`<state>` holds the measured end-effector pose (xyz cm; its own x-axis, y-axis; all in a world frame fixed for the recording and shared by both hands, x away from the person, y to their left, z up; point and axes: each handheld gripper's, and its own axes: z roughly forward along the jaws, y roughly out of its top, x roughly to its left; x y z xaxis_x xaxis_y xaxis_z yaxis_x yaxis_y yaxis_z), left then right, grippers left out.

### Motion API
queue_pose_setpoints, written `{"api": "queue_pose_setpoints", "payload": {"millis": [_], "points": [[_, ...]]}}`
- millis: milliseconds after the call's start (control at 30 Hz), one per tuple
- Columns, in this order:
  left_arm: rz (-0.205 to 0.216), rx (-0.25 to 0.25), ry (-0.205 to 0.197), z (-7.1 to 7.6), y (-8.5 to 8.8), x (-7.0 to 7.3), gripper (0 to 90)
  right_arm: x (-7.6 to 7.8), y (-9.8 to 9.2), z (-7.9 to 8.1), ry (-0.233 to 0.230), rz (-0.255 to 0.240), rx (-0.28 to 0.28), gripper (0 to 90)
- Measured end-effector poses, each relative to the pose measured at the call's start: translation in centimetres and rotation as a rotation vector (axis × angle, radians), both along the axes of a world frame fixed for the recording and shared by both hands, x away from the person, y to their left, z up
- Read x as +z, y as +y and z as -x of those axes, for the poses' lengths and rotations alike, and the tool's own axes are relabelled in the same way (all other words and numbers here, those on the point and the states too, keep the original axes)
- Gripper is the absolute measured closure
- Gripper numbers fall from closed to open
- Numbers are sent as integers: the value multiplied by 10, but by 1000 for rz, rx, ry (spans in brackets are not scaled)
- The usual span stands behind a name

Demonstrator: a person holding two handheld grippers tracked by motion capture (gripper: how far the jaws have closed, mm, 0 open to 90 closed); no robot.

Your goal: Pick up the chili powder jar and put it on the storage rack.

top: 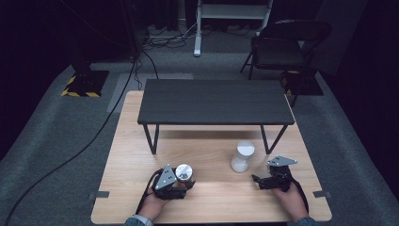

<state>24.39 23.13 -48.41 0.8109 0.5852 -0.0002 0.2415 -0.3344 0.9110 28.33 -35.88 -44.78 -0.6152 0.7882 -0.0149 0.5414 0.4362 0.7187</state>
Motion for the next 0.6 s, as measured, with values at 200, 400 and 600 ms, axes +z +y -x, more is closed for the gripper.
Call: {"api": "queue_pose_setpoints", "payload": {"millis": [200, 400, 600], "points": [[5, -3, 5, -1, 1, 0, 299, 0, 0, 0, 0, 0, 0, 24], [-22, 1, 22, -2, -1, 9, 300, 0, 0, 0, 0, 0, 0, 24], [15, 16, 33, 1, -4, 28, 300, 0, 0, -1, 1, 0, 0, 24]]}}
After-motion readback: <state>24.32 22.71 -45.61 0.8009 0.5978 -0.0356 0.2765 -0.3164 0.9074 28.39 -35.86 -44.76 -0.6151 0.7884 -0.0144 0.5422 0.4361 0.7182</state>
